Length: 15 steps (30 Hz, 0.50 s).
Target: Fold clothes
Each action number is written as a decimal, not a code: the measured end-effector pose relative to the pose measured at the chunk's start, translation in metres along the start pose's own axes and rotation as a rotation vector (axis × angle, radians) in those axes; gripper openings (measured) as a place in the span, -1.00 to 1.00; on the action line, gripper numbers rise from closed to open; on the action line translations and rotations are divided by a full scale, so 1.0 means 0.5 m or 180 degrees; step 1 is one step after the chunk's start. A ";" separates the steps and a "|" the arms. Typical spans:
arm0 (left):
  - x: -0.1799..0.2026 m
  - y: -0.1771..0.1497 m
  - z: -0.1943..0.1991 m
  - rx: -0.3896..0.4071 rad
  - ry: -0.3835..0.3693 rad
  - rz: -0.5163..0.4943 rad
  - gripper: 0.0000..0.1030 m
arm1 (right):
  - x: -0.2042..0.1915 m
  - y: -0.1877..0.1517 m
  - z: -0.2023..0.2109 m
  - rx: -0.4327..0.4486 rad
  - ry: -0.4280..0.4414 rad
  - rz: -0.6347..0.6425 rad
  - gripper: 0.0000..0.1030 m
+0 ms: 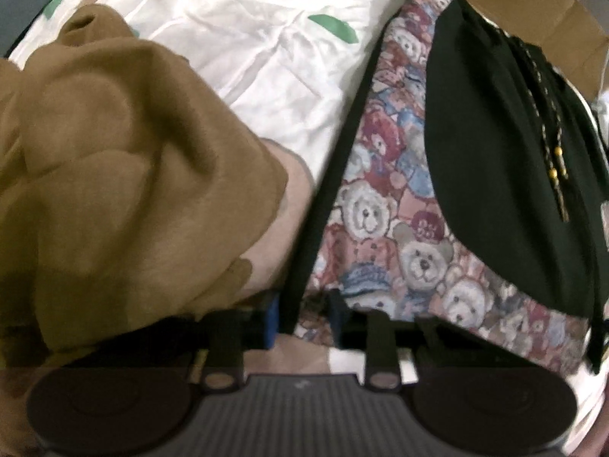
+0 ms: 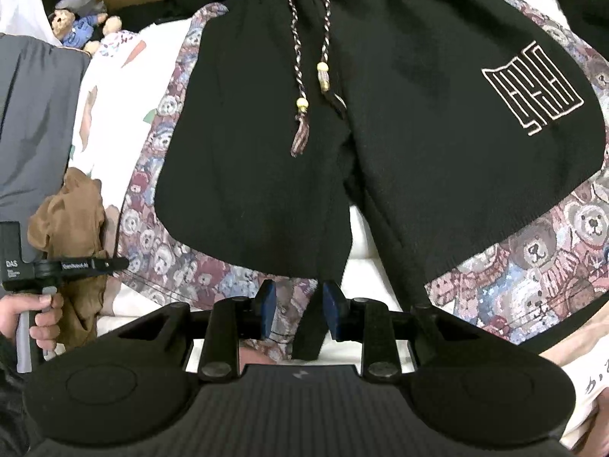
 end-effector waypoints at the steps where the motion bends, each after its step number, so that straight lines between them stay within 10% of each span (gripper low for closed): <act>1: -0.001 0.000 0.000 -0.0005 -0.0011 0.0007 -0.47 | -0.004 0.000 0.003 0.0017 0.0016 0.0012 -0.40; 15: 0.014 0.008 0.073 0.0072 -0.0276 0.0072 -0.89 | -0.026 0.009 0.033 0.0152 0.0135 0.0071 -0.40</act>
Point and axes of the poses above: each gripper's, at about its wrist camera, not at the fingertips, and z roughly against the way its jaws point, x to its right, y to its top, the point moved 5 cm from there along -z, roughly the way its jaws point, and after that the axes turned 8 degrees about -z, right-handed, at the moved point
